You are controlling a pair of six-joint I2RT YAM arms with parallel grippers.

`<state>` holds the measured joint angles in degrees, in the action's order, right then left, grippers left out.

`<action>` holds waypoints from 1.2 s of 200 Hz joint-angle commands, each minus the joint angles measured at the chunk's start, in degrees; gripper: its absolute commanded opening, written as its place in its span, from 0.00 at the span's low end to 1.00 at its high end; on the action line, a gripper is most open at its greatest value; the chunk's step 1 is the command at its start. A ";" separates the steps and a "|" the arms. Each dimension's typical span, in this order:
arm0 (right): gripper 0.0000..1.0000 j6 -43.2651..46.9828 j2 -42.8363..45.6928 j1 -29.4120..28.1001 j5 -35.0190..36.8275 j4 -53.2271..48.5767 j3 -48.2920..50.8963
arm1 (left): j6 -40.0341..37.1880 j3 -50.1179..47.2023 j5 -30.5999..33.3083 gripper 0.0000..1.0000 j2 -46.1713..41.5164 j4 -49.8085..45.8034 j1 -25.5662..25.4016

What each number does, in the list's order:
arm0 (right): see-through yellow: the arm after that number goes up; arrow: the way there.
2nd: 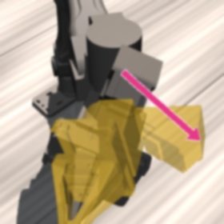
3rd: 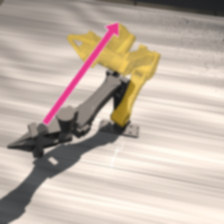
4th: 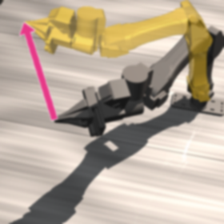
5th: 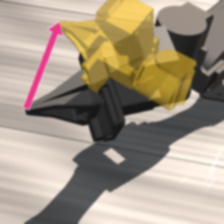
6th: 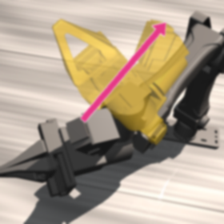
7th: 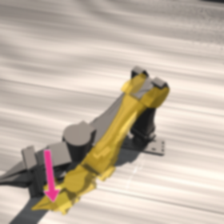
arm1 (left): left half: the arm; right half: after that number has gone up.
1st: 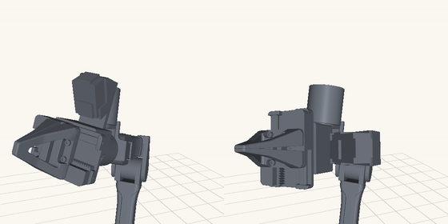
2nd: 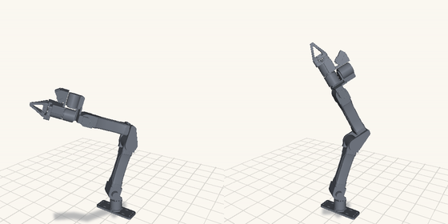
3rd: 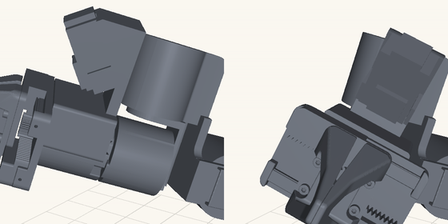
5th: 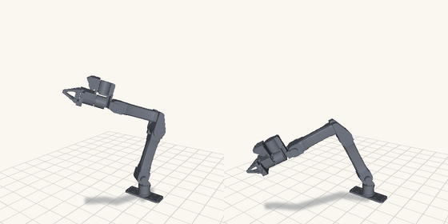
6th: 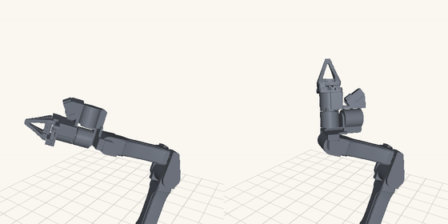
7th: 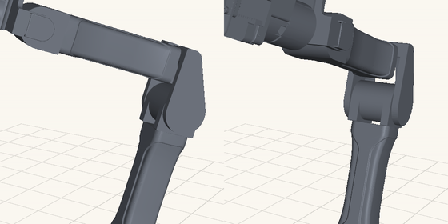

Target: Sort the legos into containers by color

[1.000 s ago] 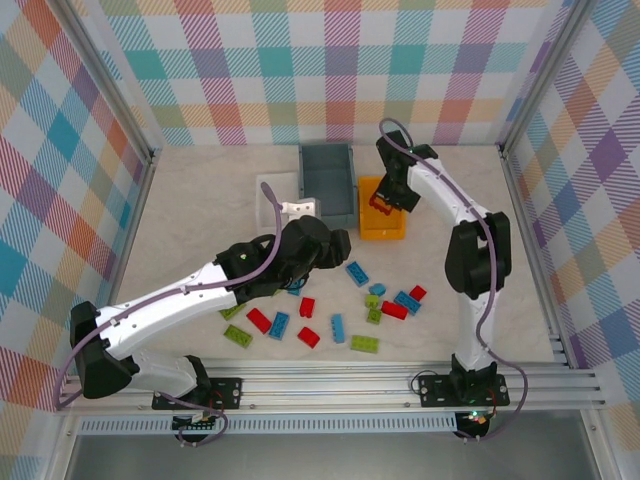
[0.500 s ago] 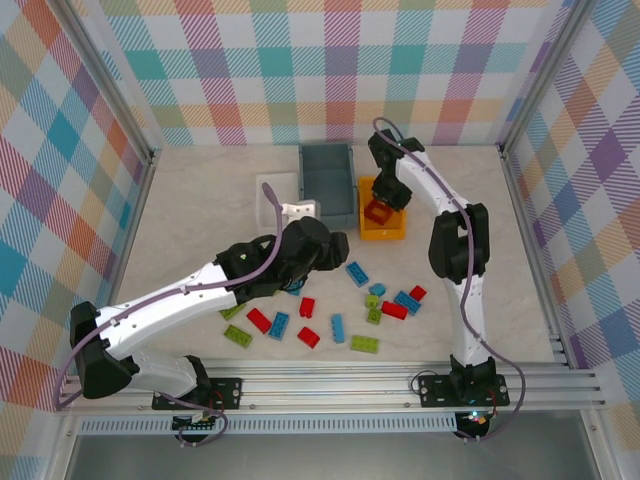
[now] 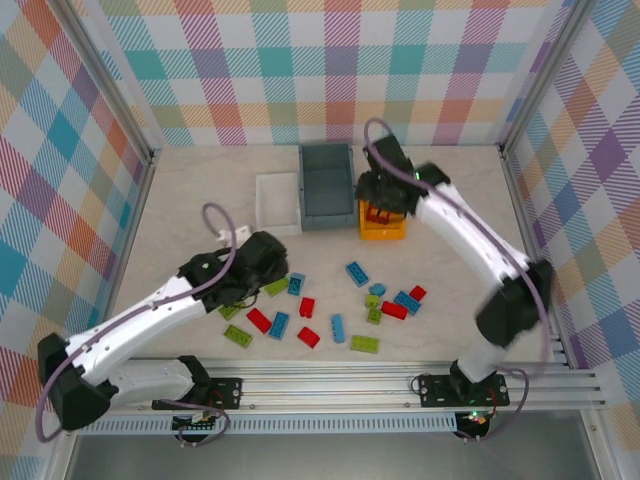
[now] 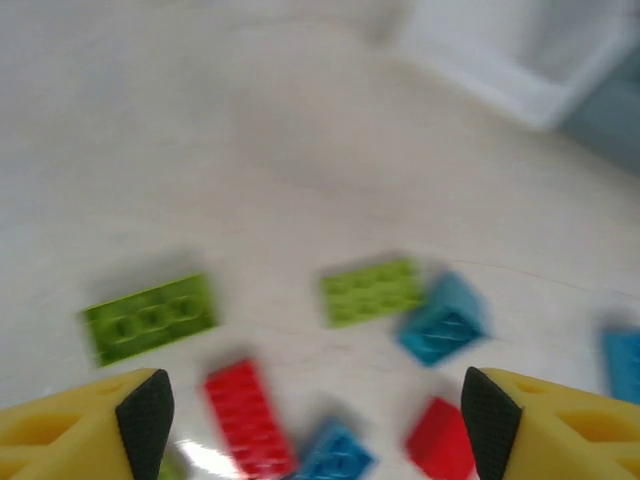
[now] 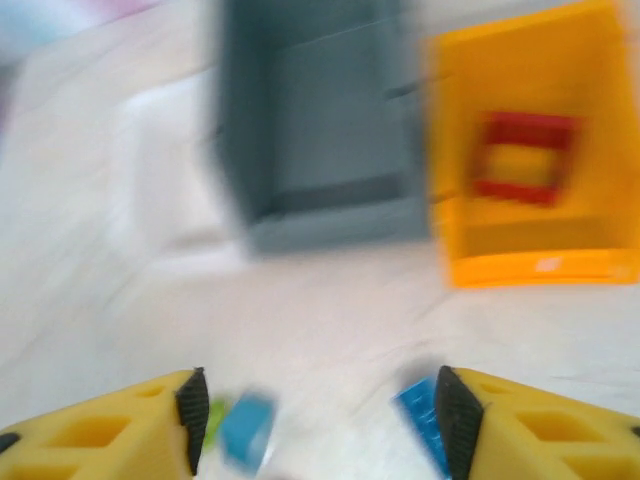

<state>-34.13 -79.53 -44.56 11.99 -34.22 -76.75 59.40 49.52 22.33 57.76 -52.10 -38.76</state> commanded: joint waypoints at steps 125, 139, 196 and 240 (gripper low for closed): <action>0.71 3.76 3.73 -21.19 -8.87 17.56 22.20 | 0.91 -17.18 -10.03 0.93 -5.00 10.91 10.83; 0.71 3.89 2.77 -21.19 -9.31 17.29 21.60 | 0.29 -15.84 -9.50 0.98 -2.51 11.17 11.45; 0.77 3.71 4.09 -21.41 -14.36 21.17 22.50 | -2.94 -12.34 -12.01 1.00 10.92 9.75 14.32; 0.82 5.57 3.27 -21.98 -18.84 24.33 21.92 | -4.71 -13.79 -13.19 0.92 12.81 15.75 15.44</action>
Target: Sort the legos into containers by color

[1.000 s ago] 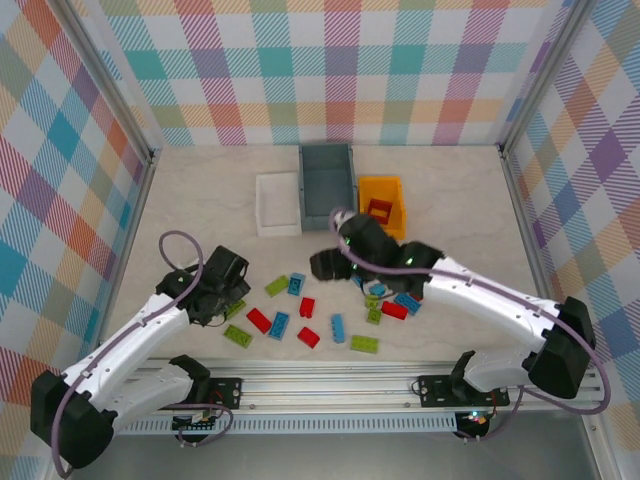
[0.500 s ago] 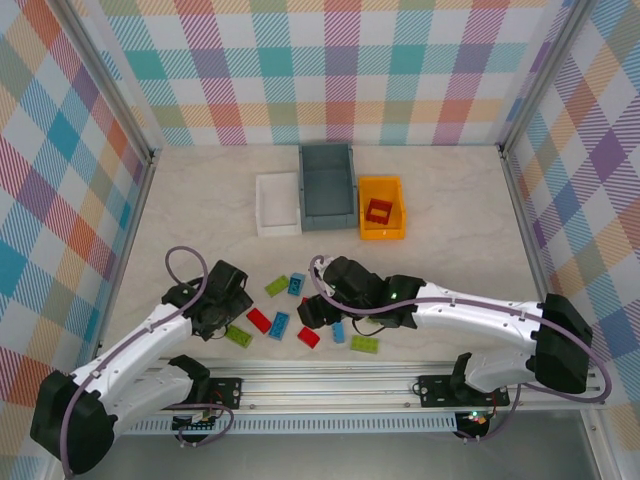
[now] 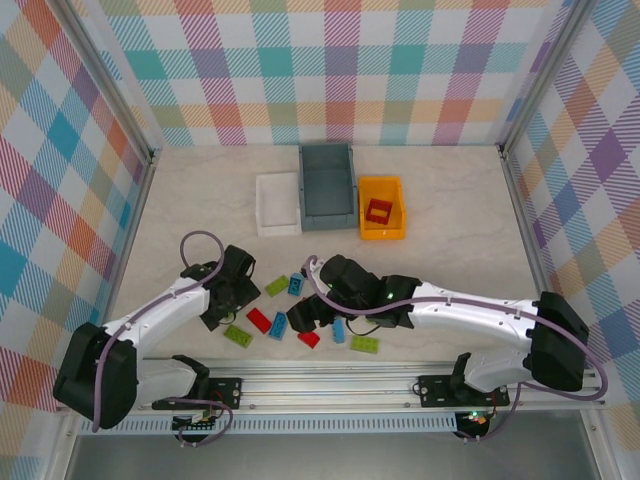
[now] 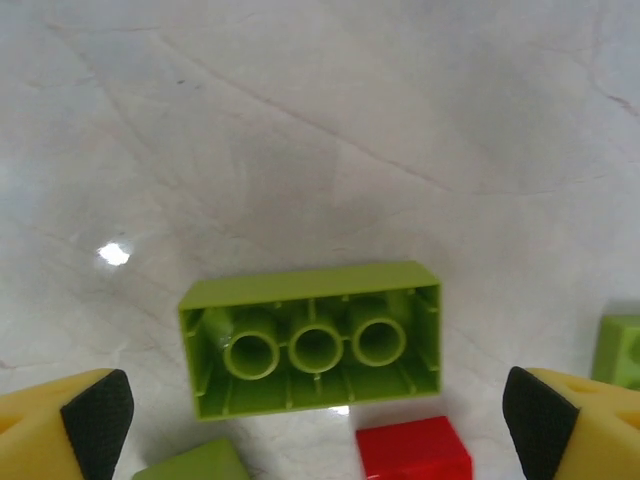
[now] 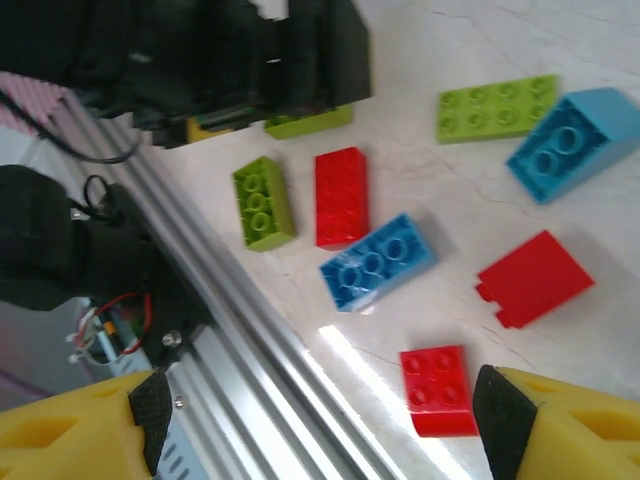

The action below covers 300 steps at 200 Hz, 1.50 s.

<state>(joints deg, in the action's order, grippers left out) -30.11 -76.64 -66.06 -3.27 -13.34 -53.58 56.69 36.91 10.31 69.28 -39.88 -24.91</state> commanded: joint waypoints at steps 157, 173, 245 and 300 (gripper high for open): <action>0.81 -0.51 -0.46 -1.00 -1.54 4.29 -2.48 | -4.22 -2.17 0.92 0.60 -2.05 4.12 2.14; 0.82 -0.14 2.19 -1.00 1.64 5.08 -1.56 | -6.44 0.99 1.17 0.56 -3.69 3.16 2.14; 0.82 -2.66 7.21 4.60 17.56 8.79 -1.48 | -22.70 30.33 -0.80 0.54 17.40 4.18 2.14; 0.82 -4.25 2.91 7.73 18.13 10.07 -6.21 | -27.49 52.59 -0.47 0.56 39.20 1.53 2.40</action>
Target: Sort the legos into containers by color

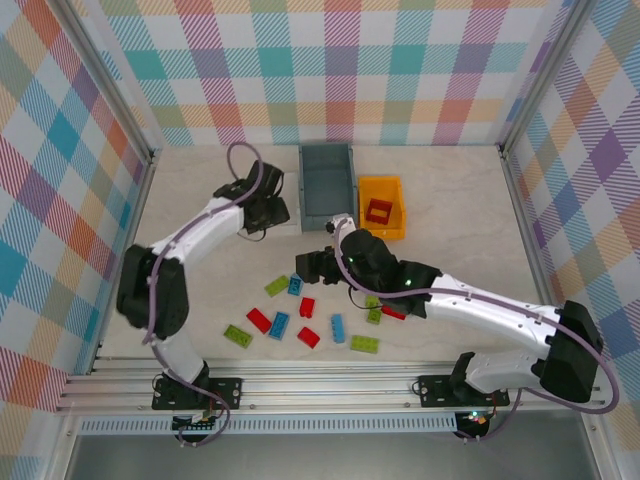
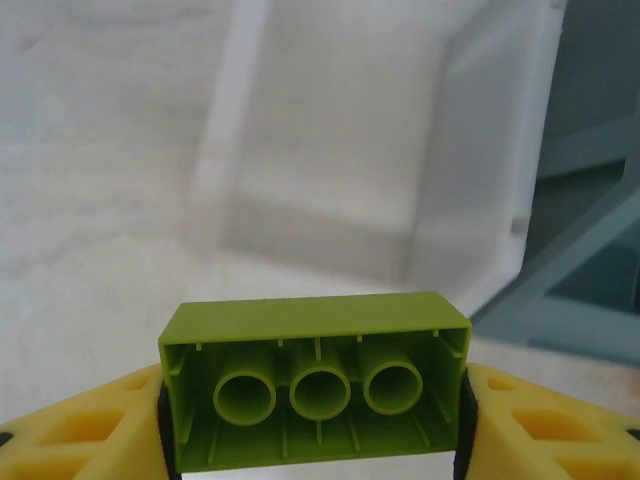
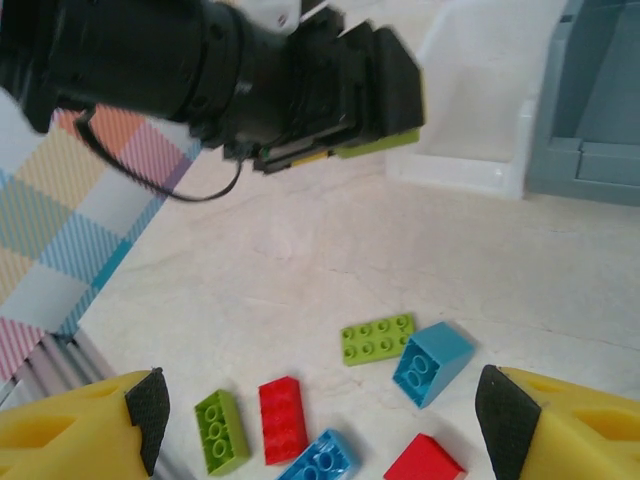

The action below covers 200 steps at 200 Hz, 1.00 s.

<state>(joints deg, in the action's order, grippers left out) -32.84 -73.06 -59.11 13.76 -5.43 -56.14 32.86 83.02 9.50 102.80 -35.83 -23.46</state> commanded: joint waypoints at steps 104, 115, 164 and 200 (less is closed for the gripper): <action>0.83 -4.01 2.37 2.94 2.07 -2.65 -0.26 | -3.43 13.87 -0.67 0.76 13.43 -4.73 1.91; 0.83 -4.65 3.01 3.42 2.98 -3.87 0.40 | -3.33 13.27 -0.78 0.78 12.16 -4.47 1.86; 0.79 -8.63 5.10 8.76 7.15 -19.25 1.21 | -2.03 11.10 -1.40 0.75 5.55 -4.18 1.69; 0.77 -4.87 4.76 12.59 6.93 -31.76 2.85 | 0.84 0.78 -1.75 0.75 -7.51 -0.50 -2.92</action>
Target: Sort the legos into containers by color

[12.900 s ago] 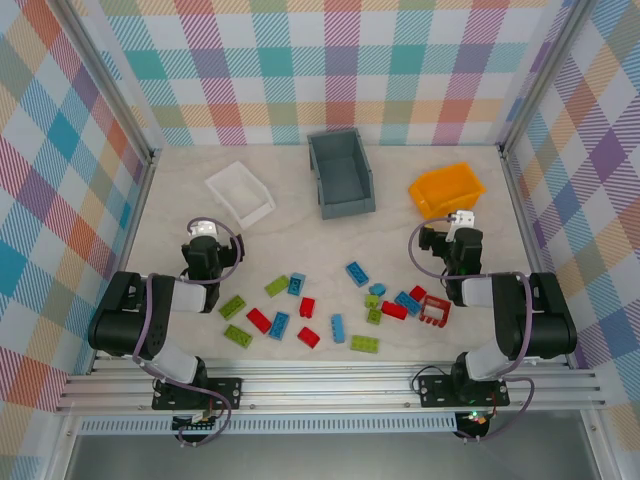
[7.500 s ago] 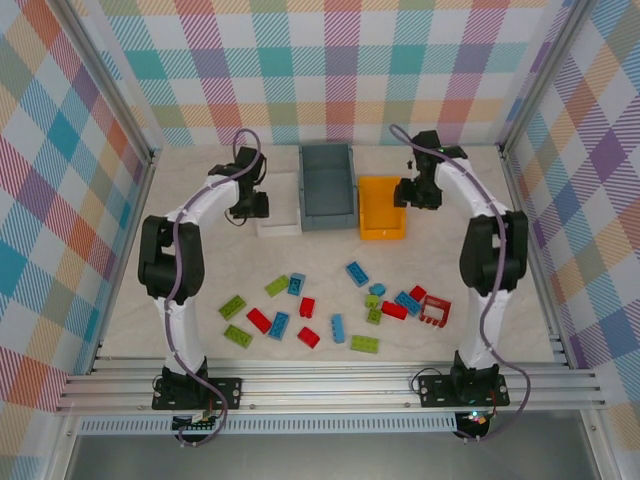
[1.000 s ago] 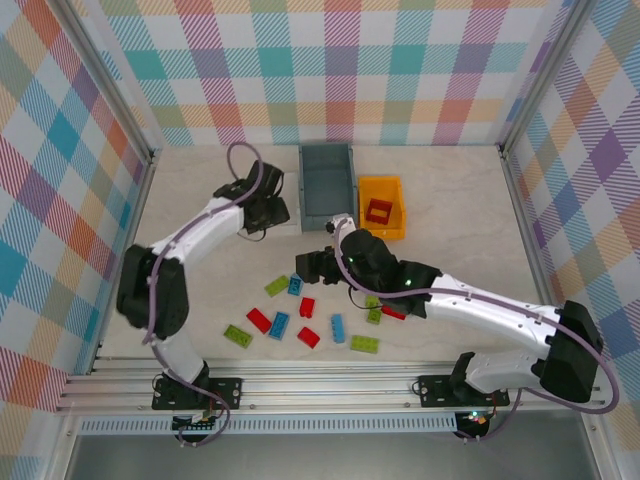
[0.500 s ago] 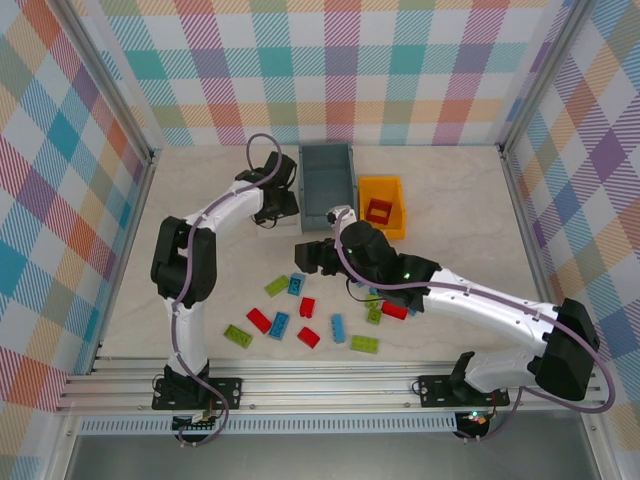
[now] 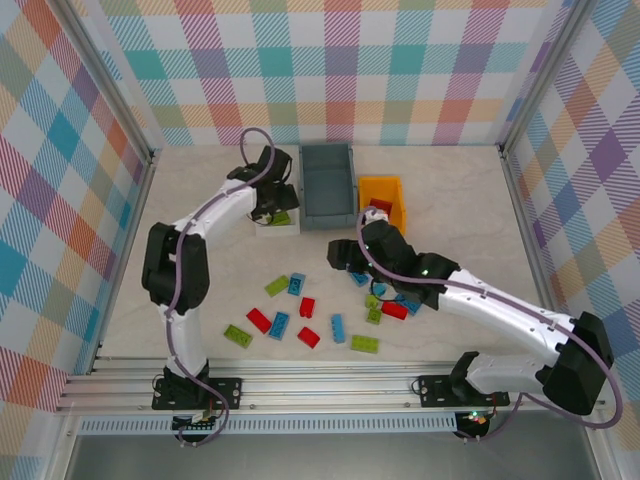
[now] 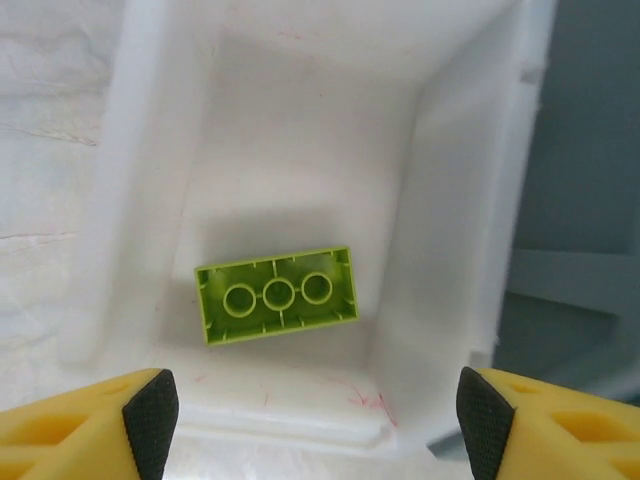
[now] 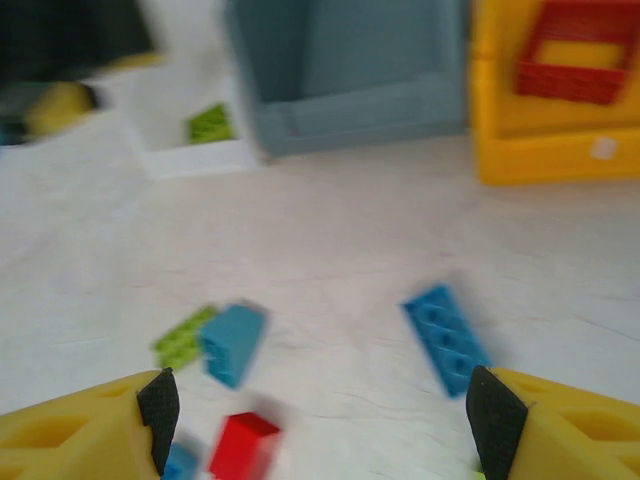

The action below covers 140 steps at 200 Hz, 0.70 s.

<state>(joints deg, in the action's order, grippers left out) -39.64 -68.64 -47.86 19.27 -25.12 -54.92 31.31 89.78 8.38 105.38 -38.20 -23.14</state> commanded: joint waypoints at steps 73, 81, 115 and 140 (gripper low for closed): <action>0.78 19.23 -24.39 4.44 -9.06 -14.16 -8.90 | 21.89 -38.64 11.92 0.75 -44.75 8.63 -31.85; 0.76 20.05 -27.05 5.14 -8.93 -14.03 -10.25 | 23.49 -40.51 13.49 0.75 -47.51 8.38 -34.56; 0.67 22.72 -34.92 6.70 -8.46 -13.15 -14.74 | 27.95 -44.07 17.46 0.75 -54.27 5.02 -41.21; 0.57 22.71 -37.99 6.90 -8.88 -12.87 -16.09 | 28.24 -44.33 18.50 0.75 -55.59 3.82 -42.14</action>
<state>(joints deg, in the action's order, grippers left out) -18.90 -104.60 -41.12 11.29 -37.58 -68.86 56.55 46.26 22.59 51.00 -32.75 -64.14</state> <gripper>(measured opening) 0.606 0.752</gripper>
